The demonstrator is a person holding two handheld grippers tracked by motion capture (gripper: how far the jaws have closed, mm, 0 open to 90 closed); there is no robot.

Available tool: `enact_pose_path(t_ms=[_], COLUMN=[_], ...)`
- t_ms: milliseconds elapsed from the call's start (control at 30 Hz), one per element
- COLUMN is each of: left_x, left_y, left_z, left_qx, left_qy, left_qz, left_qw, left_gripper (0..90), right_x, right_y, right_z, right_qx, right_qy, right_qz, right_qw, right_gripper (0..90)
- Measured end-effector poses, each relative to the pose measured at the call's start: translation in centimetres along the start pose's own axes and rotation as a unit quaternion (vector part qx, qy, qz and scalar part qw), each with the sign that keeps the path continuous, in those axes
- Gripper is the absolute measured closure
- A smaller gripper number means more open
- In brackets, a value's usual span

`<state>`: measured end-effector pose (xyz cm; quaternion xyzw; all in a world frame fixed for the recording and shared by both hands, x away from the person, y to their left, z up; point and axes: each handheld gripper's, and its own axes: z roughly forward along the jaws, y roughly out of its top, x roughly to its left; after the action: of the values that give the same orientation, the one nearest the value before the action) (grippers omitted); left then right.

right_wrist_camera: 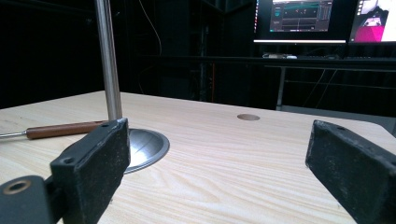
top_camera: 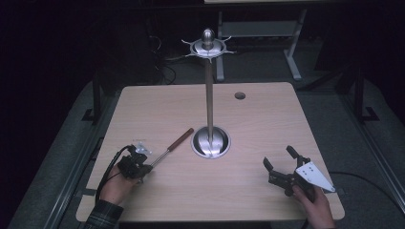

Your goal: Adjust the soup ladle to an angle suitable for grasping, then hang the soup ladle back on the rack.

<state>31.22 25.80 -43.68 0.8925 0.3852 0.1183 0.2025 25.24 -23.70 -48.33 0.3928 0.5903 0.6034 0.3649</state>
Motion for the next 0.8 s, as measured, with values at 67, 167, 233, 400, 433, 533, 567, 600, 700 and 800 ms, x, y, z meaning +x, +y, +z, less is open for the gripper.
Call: enact_pose_path(t_ms=[67, 167, 233, 400, 433, 533, 567, 600, 700, 800], left_x=[0.0, 0.0, 0.0, 0.1, 0.0, 0.0, 0.0, 0.1, 0.2, 0.3], left_y=[0.0, 0.0, 0.0, 0.1, 0.2, 0.4, 0.5, 0.7, 1.1, 1.7], left_z=[0.0, 0.0, 0.0, -0.2, -0.2, -0.4, -0.5, -0.7, -0.9, -1.0], left_qx=[-0.001, -0.001, -0.002, -0.011, -0.013, -0.02, -0.024, -0.024, -0.033, -0.041], left_qy=[0.001, 0.001, -0.001, -0.011, -0.015, -0.025, -0.029, -0.033, -0.04, -0.049], left_qz=[-0.001, 0.0, -0.001, -0.003, -0.008, -0.009, -0.013, -0.006, -0.01, -0.008], left_qw=[1.0, 1.0, 1.0, 0.9999, 0.9998, 0.9994, 0.9992, 0.9992, 0.9986, 0.9979], left_gripper=[89.9, 89.9, 89.9, 89.9, 89.9, 89.9, 89.8, 89.7, 86.4, 83.0], right_x=[0.0, 0.0, 0.0, 0.0, 0.0, 0.0, 0.0, 0.0, 0.0, 0.0], right_y=[0.0, 0.0, 0.0, 0.0, 0.0, 0.0, 0.0, 0.0, 0.0, 0.0], right_z=[0.0, 0.0, 0.0, 0.0, 0.0, 0.0, 0.0, 0.0, 0.0, 0.1], right_qx=[0.0, 0.0, 0.0, 0.0, 0.0, 0.001, 0.001, 0.001, 0.001, 0.0], right_qy=[0.0, 0.0, 0.0, 0.0, 0.0, 0.0, 0.001, 0.001, 0.0, 0.0], right_qz=[0.0, 0.0, 0.0, 0.0, 0.0, 0.001, 0.001, 0.0, 0.001, 0.001], right_qw=[1.0, 1.0, 1.0, 1.0, 1.0, 1.0, 1.0, 1.0, 1.0, 1.0], right_gripper=[6.0, 6.0, 6.0, 6.0, 6.0, 6.1, 6.0, 6.0, 6.0, 6.0])
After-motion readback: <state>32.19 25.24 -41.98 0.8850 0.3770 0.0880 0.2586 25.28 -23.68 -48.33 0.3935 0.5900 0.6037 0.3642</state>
